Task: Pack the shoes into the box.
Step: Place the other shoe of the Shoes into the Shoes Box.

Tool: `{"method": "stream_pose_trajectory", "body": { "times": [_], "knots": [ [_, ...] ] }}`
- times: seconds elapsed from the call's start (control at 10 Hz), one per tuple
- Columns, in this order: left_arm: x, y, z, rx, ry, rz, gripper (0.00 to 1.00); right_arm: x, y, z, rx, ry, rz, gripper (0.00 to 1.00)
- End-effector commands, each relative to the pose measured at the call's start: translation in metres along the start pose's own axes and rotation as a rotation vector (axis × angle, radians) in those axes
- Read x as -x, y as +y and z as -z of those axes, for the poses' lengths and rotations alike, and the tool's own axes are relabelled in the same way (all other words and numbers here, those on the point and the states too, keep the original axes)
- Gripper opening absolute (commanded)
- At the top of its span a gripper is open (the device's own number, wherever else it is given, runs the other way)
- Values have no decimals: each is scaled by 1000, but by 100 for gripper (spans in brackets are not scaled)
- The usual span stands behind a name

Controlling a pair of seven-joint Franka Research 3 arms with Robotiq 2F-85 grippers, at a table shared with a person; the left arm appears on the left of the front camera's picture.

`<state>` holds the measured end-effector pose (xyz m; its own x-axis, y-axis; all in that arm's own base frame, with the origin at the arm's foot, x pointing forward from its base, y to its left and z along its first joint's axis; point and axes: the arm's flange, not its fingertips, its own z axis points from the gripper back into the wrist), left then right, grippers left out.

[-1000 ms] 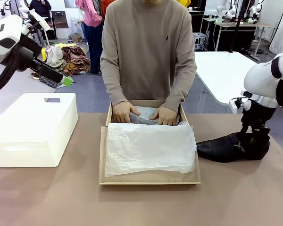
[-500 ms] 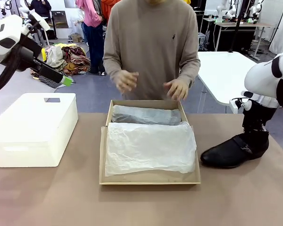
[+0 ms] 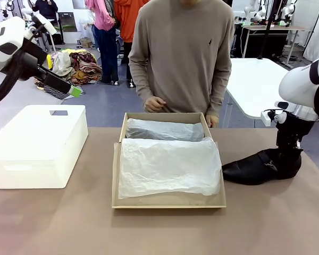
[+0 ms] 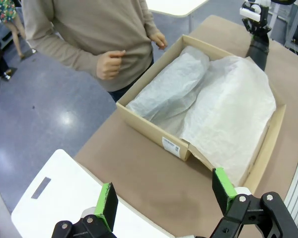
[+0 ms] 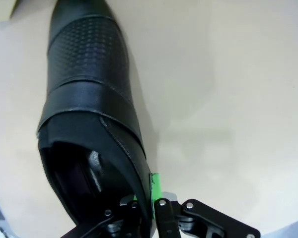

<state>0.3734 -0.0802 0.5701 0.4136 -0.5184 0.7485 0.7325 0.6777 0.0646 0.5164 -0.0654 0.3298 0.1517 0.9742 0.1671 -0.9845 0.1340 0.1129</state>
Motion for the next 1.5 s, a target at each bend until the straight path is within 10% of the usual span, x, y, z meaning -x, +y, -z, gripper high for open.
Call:
{"method": "stream_pose_trajectory", "body": {
  "times": [0.0, 1.4],
  "knots": [
    [2, 0, 1, 12, -12, 1, 100, -3, -6, -17, 16, -47, 74, 0],
    [2, 0, 1, 12, -12, 1, 100, -42, 12, -153, 137, -45, 474, 0]
  ]
}}
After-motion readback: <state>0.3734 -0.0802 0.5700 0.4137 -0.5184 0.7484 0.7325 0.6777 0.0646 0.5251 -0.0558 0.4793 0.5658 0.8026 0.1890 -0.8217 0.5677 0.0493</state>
